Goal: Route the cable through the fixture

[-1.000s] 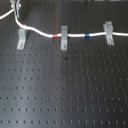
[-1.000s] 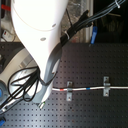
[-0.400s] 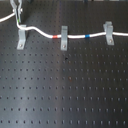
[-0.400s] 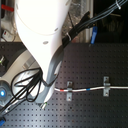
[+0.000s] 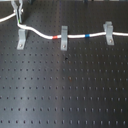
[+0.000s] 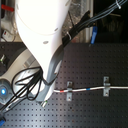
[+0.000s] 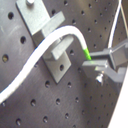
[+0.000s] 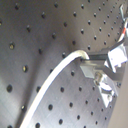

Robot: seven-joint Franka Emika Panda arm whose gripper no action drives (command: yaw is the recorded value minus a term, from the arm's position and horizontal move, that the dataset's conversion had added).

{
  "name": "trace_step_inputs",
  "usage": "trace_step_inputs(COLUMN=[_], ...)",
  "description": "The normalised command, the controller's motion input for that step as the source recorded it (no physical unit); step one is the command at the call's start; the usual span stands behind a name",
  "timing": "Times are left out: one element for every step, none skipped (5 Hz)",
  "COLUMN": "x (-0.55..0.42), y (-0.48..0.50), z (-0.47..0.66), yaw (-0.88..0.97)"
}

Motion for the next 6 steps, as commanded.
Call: trace_step_inputs(x=[-0.023,-0.076,-0.003,-0.028,-0.058,0.019], y=[-0.002,0.274,0.063,0.008,0.087,0.002], z=[0.00,0.35,0.15,0.05,0.11,0.01], yaw=[0.00,0.00,0.00,0.00,0.00,0.00])
